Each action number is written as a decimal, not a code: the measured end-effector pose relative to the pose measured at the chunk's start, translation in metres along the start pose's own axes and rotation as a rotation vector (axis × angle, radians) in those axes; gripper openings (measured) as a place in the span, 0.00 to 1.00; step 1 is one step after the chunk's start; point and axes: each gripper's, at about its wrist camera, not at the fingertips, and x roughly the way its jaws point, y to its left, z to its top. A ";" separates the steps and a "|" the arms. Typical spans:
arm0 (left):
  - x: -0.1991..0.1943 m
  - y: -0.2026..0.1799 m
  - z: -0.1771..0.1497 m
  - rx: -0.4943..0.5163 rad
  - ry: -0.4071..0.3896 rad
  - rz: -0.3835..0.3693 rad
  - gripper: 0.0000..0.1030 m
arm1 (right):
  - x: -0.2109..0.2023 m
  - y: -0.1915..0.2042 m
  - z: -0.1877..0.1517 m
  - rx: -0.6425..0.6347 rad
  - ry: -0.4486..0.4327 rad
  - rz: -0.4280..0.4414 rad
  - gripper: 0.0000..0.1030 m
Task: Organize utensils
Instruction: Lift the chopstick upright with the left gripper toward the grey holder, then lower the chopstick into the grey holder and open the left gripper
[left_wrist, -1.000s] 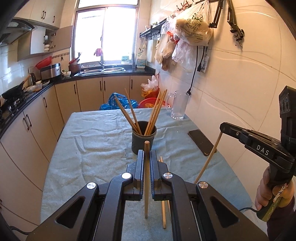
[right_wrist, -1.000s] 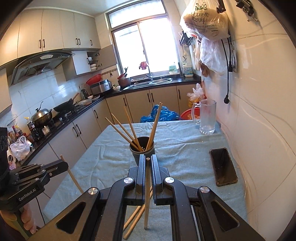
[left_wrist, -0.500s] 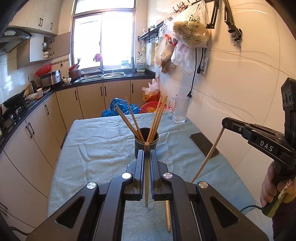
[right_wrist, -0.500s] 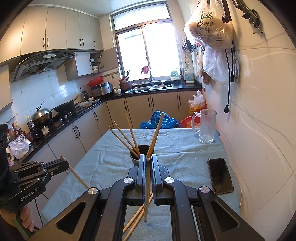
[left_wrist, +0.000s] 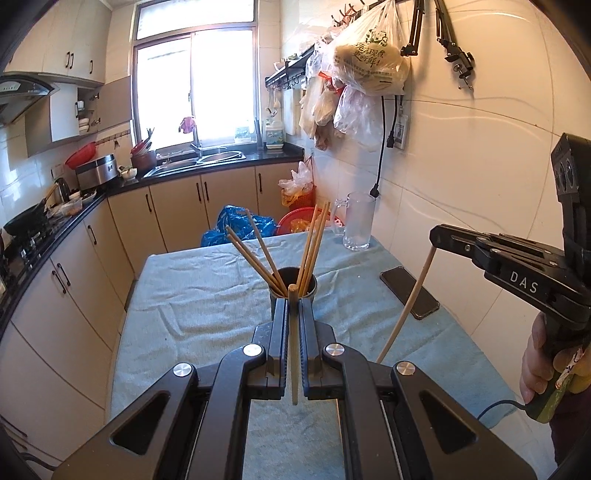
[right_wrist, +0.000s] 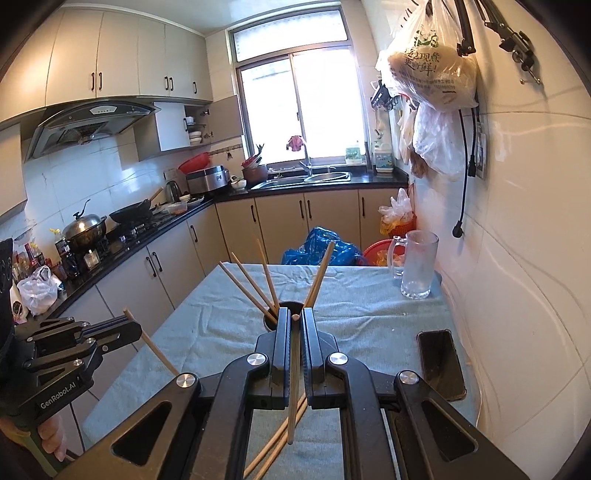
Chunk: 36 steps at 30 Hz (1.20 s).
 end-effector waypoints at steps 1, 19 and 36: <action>0.001 0.000 0.003 0.003 0.000 -0.001 0.05 | 0.001 0.000 0.001 0.000 -0.001 0.001 0.06; 0.018 0.006 0.063 0.030 -0.036 -0.009 0.05 | 0.014 0.006 0.041 -0.001 -0.059 0.010 0.06; 0.067 0.041 0.142 -0.120 -0.120 -0.017 0.05 | 0.052 0.008 0.108 0.030 -0.146 0.015 0.06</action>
